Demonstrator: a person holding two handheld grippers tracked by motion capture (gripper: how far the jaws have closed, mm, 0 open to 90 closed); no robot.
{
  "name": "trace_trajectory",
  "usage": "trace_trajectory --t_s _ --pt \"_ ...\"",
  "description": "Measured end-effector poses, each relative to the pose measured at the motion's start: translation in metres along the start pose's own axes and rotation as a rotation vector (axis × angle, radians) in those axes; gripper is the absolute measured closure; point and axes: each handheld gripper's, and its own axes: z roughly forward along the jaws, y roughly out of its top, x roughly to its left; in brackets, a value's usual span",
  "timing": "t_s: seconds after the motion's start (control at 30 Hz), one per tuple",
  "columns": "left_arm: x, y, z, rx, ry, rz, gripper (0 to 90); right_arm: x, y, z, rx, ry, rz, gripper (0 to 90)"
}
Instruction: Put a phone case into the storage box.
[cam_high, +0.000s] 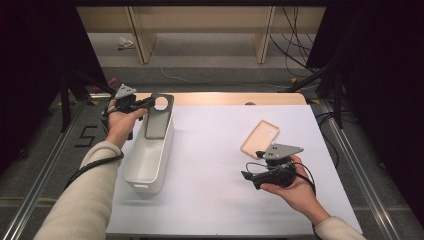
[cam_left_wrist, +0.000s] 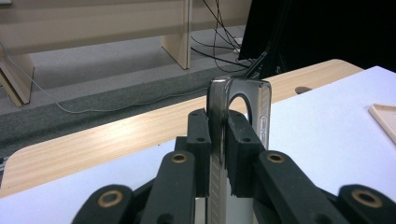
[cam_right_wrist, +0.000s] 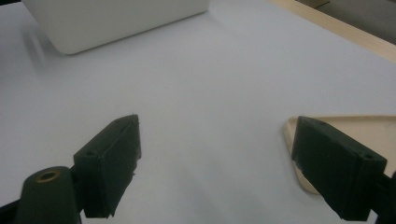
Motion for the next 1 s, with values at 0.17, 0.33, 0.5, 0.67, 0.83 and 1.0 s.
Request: trace_trajectory --t_s 0.17,0.33,0.5,0.67,0.83,1.0 --pt "0.0013 -0.0029 0.0006 0.008 0.005 -0.004 80.7 0.0002 0.0 0.0003 0.002 0.001 0.0 16.5" --pt "0.0026 -0.0049 0.0006 0.013 0.008 -0.009 80.0 0.0003 0.0 0.0003 0.002 0.001 -0.001 16.5" --pt "0.0043 -0.007 0.0013 0.022 0.012 -0.011 79.4 0.0004 0.0 0.0004 0.003 0.001 -0.001 16.5" --pt "0.0055 -0.0085 0.0018 0.035 0.022 -0.007 78.6 0.0005 0.0 0.0005 0.003 0.002 -0.001 16.5" --pt "0.0059 -0.0086 0.0025 0.041 0.026 -0.004 78.1 0.0005 -0.0002 0.0006 0.003 0.003 -0.003 16.5" --pt "0.0059 -0.0083 0.0036 0.051 0.037 0.003 77.3 0.0006 -0.0003 0.0006 0.004 0.002 -0.004 16.5"
